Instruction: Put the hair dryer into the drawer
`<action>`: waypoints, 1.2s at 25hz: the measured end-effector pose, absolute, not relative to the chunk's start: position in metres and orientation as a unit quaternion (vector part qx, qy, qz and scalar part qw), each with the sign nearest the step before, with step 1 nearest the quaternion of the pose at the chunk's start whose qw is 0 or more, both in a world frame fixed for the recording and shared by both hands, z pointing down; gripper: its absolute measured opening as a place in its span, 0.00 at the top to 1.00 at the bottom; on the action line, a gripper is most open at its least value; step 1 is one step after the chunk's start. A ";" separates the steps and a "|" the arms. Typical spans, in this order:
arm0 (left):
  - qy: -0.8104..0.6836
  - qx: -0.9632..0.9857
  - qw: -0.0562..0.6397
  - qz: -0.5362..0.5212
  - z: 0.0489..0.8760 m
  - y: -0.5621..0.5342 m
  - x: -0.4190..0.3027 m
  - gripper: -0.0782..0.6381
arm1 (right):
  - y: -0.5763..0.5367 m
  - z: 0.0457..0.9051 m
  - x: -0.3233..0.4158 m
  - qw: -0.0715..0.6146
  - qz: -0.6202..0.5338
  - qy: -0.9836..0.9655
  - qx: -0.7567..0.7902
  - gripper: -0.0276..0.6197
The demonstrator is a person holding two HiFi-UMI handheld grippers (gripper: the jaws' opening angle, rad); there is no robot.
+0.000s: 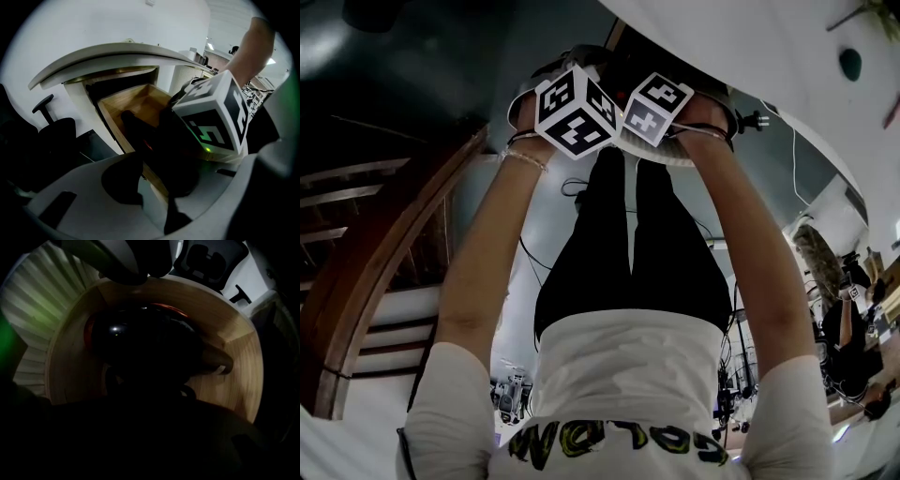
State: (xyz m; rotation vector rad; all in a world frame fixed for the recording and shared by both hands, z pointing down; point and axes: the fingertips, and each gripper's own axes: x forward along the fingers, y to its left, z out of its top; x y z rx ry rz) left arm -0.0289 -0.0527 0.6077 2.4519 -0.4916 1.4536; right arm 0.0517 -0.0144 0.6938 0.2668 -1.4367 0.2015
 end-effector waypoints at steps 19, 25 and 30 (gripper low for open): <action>-0.277 0.853 0.123 0.425 0.500 -0.043 -0.059 0.74 | 0.001 0.587 0.058 0.651 0.124 -0.727 0.178 0.50; -0.323 0.872 0.162 0.330 0.417 -0.023 -0.058 0.79 | 0.006 0.486 0.063 0.553 0.134 -0.784 0.249 0.65; -0.340 0.896 0.157 0.241 0.328 -0.015 -0.038 0.84 | -0.005 0.376 0.068 0.422 0.139 -0.829 0.340 0.75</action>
